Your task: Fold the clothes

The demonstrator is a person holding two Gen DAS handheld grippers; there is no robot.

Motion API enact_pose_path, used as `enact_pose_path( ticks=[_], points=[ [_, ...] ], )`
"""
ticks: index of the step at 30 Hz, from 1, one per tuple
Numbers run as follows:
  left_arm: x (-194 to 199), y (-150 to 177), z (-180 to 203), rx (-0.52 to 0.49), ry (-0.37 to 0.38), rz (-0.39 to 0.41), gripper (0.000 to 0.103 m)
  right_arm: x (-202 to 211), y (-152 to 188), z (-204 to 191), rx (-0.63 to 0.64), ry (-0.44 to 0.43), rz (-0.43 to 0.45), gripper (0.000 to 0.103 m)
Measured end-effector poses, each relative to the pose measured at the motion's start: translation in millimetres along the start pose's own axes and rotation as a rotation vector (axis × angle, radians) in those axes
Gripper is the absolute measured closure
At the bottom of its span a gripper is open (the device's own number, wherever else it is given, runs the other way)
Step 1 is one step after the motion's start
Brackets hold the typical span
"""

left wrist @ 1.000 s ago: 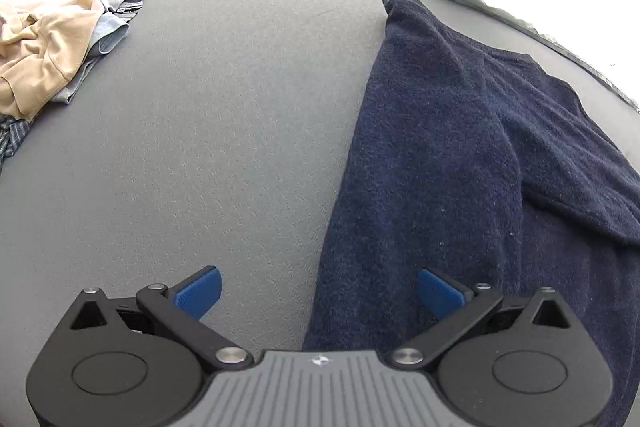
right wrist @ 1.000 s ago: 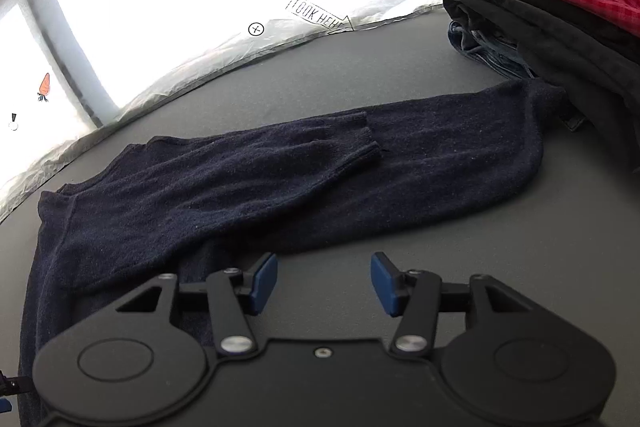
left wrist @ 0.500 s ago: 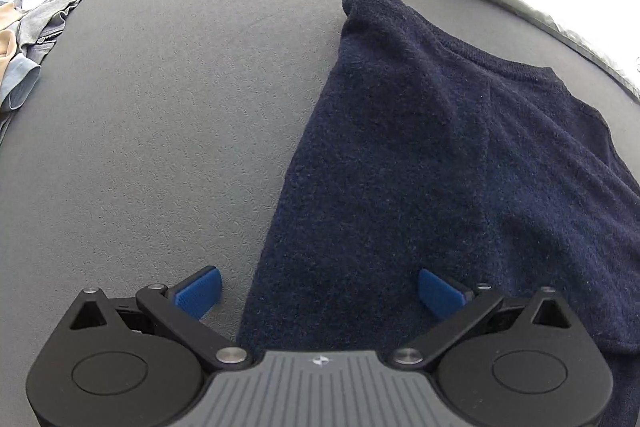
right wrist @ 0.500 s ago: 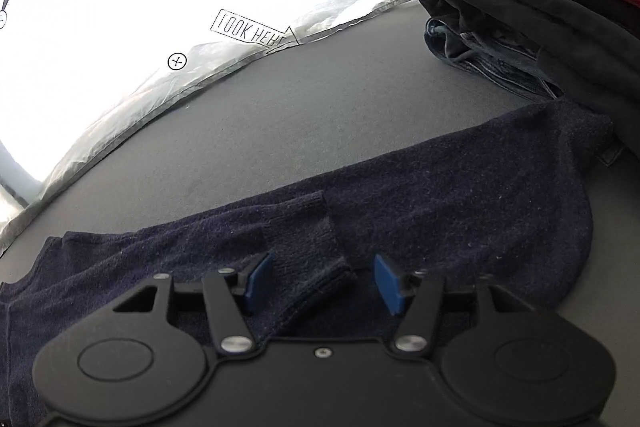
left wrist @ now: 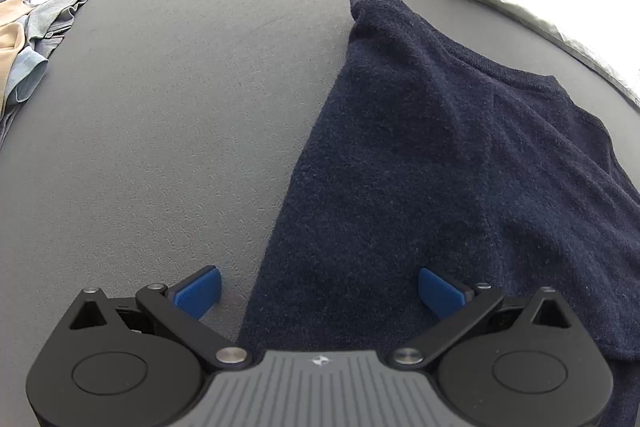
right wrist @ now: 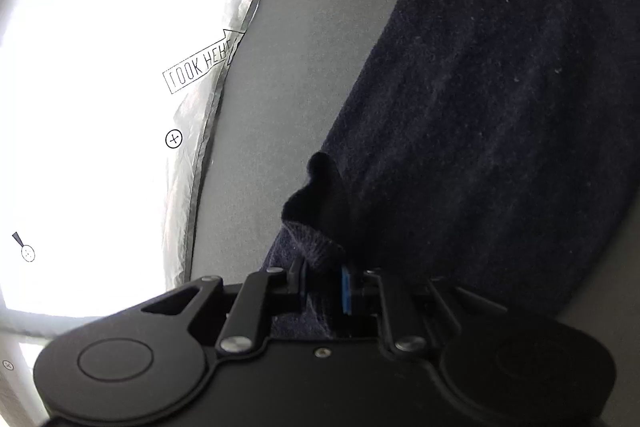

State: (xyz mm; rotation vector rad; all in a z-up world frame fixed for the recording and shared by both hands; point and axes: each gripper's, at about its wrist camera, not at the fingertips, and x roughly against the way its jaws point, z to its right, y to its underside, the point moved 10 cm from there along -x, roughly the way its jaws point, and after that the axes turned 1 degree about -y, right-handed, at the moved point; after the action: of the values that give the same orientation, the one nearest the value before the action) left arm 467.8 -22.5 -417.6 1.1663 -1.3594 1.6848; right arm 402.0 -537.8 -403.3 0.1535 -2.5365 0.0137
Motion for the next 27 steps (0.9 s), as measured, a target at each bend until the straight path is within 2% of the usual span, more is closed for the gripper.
enact_pose_path(
  ticks=[2, 4, 6, 10, 16, 20, 22, 27],
  points=[
    [9, 4, -5, 0.030, 0.020, 0.009, 0.000, 8, 3, 6, -0.160, -0.097, -0.019, 0.088],
    [18, 8, -10, 0.060, 0.040, 0.018, 0.000, 17, 13, 4, -0.258, -0.194, -0.049, 0.088],
    [27, 13, -15, 0.077, 0.051, 0.025, 0.000, 26, 29, -4, -0.284, -0.277, -0.088, 0.088],
    [48, 34, -27, 0.084, 0.075, 0.029, 0.000, 39, 73, -24, -0.262, -0.363, -0.173, 0.088],
    [73, 71, -46, 0.059, 0.088, 0.028, 0.000, 51, 162, -40, -0.143, -0.355, -0.353, 0.088],
    [83, 85, -60, 0.042, 0.089, 0.022, 0.000, 56, 219, -33, -0.131, -0.333, -0.470, 0.088],
    [88, 91, -67, 0.031, 0.089, 0.022, 0.000, 57, 245, -26, -0.139, -0.314, -0.537, 0.088],
    [99, 101, -86, 0.001, 0.091, 0.027, 0.000, 58, 294, -6, -0.084, -0.216, -0.616, 0.088]
  ],
)
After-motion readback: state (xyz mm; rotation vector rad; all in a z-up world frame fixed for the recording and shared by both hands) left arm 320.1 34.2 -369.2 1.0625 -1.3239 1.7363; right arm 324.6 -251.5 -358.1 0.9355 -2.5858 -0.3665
